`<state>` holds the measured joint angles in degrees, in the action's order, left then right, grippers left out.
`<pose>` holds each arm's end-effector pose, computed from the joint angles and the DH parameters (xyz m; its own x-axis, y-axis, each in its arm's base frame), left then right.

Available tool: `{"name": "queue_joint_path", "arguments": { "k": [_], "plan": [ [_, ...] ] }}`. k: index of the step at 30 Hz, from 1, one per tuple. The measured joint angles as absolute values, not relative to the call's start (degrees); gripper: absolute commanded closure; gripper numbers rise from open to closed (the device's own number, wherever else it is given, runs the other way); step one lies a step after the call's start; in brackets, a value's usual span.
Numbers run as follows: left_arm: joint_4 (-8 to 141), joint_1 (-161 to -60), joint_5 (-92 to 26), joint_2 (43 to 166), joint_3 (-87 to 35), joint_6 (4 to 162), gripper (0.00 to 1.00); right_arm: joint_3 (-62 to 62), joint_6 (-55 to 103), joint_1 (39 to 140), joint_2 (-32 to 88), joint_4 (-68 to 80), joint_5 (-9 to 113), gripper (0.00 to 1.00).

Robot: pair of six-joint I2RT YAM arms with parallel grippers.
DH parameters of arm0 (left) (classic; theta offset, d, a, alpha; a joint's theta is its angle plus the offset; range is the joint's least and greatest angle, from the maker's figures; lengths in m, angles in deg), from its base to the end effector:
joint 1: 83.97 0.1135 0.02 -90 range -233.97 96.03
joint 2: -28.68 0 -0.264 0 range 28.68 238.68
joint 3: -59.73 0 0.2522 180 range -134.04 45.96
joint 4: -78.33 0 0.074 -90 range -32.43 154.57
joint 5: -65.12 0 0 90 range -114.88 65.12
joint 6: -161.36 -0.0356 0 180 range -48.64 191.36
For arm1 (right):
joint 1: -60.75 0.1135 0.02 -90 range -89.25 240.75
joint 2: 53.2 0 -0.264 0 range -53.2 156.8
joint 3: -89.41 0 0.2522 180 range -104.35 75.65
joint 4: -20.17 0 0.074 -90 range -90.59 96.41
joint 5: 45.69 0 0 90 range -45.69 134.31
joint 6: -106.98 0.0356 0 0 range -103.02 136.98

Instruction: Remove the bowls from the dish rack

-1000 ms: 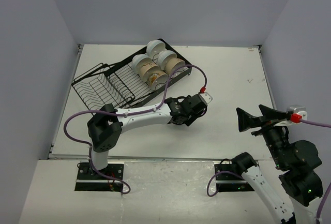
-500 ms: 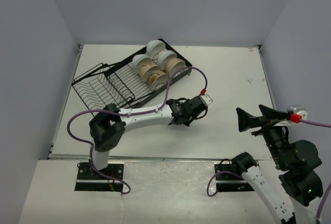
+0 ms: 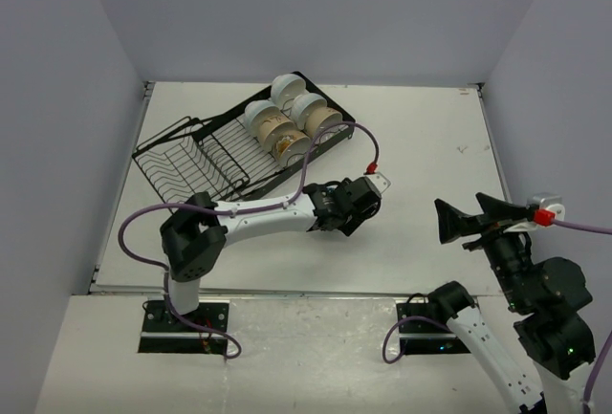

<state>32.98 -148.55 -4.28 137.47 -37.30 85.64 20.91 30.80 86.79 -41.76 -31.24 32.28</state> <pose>0.1874 -0.3651 0.2219 -0.5376 0.5933 -0.5991 0.6509 0.7437 0.1524 0.0093 -0.0037 0.3882 0.0279 0.2736 -0.9614 -0.2571 0.9314 0.2576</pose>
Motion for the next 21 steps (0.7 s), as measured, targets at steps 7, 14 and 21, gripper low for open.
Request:
{"name": "queue_joint_path", "arguments": {
  "k": [7,14,21],
  "plan": [
    [35.73,-148.55,-4.72,128.75,-34.92,87.7,0.07,21.43,30.87,86.79,-40.84,-30.43,33.48,0.01],
    [40.19,-148.31,-1.11,117.32,-31.92,91.98,0.0,22.7,32.55,86.79,-36.56,-27.5,30.25,0.01],
    [39.07,-130.3,1.64,107.9,-32.16,101.58,0.0,24.34,39.85,84.91,-19.56,-16.75,34.18,0.01]
  ]
}}
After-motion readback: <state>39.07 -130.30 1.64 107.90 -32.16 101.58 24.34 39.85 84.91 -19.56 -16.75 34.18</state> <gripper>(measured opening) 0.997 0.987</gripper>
